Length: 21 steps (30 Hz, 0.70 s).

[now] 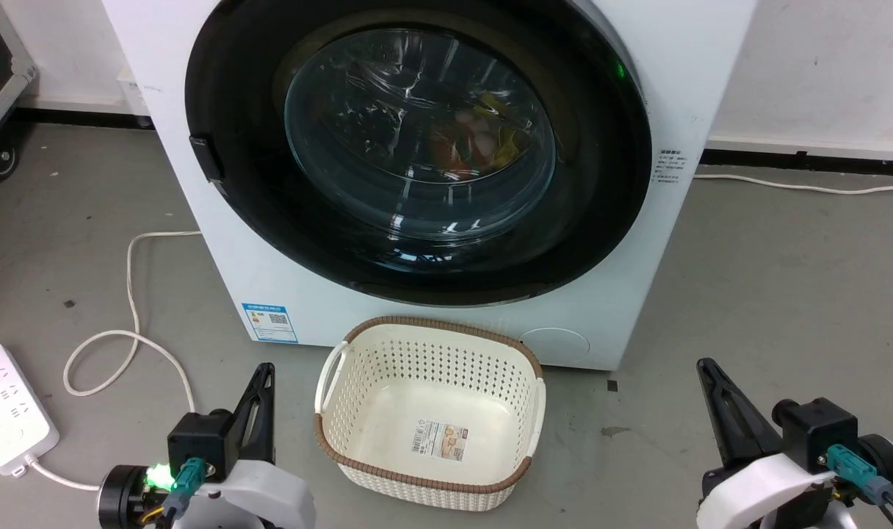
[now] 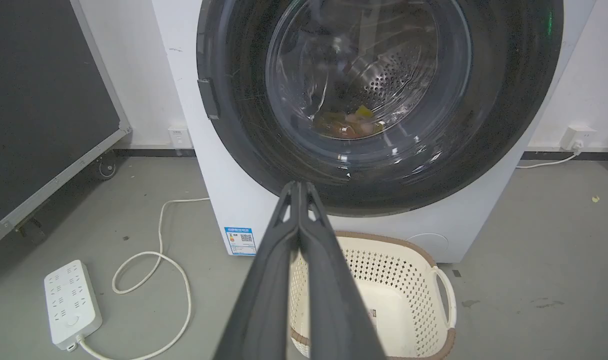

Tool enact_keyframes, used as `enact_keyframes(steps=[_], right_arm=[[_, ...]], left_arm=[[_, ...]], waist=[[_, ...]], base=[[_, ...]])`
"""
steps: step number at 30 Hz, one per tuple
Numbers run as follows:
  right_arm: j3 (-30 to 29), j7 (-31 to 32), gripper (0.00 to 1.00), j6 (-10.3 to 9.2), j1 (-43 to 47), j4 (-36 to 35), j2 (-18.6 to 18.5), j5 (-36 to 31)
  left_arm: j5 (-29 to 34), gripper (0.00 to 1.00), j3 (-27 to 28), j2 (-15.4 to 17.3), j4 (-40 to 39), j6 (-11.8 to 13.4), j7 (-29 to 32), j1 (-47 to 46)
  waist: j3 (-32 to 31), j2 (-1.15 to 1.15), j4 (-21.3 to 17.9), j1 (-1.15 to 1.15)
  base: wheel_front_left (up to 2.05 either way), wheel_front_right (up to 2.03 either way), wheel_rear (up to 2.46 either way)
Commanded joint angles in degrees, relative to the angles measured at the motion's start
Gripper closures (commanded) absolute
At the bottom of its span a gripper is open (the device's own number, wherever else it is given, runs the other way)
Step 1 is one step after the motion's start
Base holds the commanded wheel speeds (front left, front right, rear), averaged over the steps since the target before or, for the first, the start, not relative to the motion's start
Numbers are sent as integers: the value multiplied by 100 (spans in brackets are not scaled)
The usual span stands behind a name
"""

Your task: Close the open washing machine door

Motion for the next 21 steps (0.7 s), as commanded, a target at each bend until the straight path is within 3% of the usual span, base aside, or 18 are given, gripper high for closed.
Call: enact_keyframes(steps=[1,21], right_arm=[[12,29,100,-3,76,-63,23,-33],[68,287,100,-4,93,-268,28,-132]], left_arm=[[53,100,17,-6,-52,45,33,64],[145,100,34,-12,-266,171,290,78]], waist=[[2,0,0,0],[30,0,-1,0]], base=[[0,0,0],[0,0,0]])
